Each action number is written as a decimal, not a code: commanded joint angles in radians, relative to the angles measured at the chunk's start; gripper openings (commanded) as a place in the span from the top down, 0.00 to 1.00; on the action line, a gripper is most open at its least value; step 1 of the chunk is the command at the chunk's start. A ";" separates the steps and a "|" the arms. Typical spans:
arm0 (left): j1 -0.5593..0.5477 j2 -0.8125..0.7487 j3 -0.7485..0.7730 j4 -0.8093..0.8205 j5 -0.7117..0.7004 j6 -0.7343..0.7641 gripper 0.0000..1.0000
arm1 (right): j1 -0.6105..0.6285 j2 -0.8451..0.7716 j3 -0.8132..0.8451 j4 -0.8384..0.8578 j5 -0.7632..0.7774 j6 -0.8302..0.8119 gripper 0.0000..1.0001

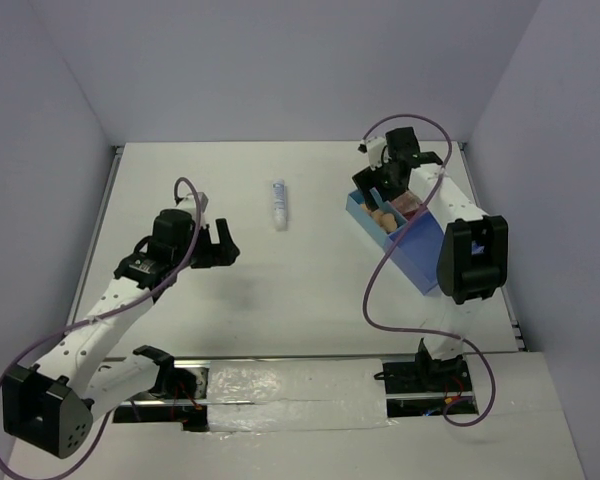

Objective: Organize the makeup

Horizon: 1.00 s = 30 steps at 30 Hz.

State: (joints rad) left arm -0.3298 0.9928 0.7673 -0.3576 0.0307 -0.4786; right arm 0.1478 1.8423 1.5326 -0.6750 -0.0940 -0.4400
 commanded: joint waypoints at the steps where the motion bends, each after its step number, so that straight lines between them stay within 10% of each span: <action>1: 0.008 -0.039 0.003 -0.023 -0.060 -0.017 0.01 | -0.002 -0.066 0.054 0.032 -0.035 -0.006 0.00; 7: 0.018 -0.049 0.015 -0.047 -0.087 -0.026 0.01 | 0.002 -0.023 0.182 -0.042 -0.316 0.122 0.03; 14: 0.029 -0.071 0.032 -0.061 -0.103 -0.063 0.01 | 0.116 0.159 0.336 -0.084 -0.411 0.221 0.46; 30: 0.035 -0.164 0.006 -0.119 -0.126 -0.225 0.01 | 0.340 0.495 0.589 0.075 -0.187 0.733 0.18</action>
State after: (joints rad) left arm -0.3016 0.8547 0.7677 -0.4805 -0.0807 -0.6498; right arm 0.4717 2.3135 2.0495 -0.6666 -0.3798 0.1959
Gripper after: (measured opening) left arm 0.993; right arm 0.812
